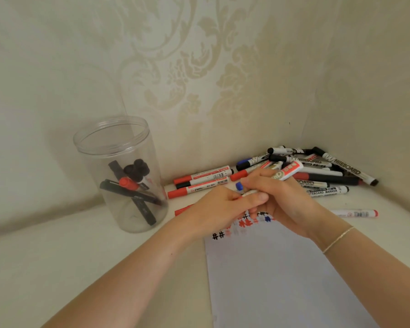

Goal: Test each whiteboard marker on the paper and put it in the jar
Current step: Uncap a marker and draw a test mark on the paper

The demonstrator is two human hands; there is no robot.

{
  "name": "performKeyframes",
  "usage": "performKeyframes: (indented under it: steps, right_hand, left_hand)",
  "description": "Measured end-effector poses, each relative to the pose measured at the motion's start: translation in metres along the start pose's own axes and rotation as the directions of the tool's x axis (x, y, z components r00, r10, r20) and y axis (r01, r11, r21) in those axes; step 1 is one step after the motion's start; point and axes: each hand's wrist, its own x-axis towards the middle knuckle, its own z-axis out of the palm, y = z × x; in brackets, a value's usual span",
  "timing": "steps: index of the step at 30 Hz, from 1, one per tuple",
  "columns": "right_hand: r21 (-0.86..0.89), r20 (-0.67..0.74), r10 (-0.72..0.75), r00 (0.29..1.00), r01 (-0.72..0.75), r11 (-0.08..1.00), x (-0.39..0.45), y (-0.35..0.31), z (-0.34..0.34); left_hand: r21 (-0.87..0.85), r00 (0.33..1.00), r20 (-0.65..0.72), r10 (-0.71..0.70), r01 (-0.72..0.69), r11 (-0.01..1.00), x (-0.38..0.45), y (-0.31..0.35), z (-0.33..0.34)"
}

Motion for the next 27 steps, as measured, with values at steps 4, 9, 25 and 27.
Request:
performKeyframes:
  steps: [4,9,25,27]
  right_hand:
    - [0.036,-0.127,0.037,0.991,-0.032,0.999,0.000,0.004,-0.012]
    - [-0.017,-0.249,0.112,0.962,-0.120,0.993,-0.005,0.018,-0.017]
    - [-0.432,-0.479,-0.133,0.867,-0.101,0.896,-0.009,0.041,0.004]
    - [-0.436,-0.476,-0.136,0.869,-0.098,0.895,-0.009,0.041,0.004]
  left_hand:
    - [0.227,0.995,-0.098,-0.004,0.026,0.974,-0.002,-0.013,-0.008]
    - [0.437,0.996,-0.072,0.047,-0.011,0.900,-0.016,-0.029,-0.012]
    - [0.652,0.999,-0.028,0.039,-0.011,0.758,-0.020,-0.039,-0.008]
    - [0.650,0.999,-0.027,0.035,-0.009,0.760,-0.020,-0.039,-0.008]
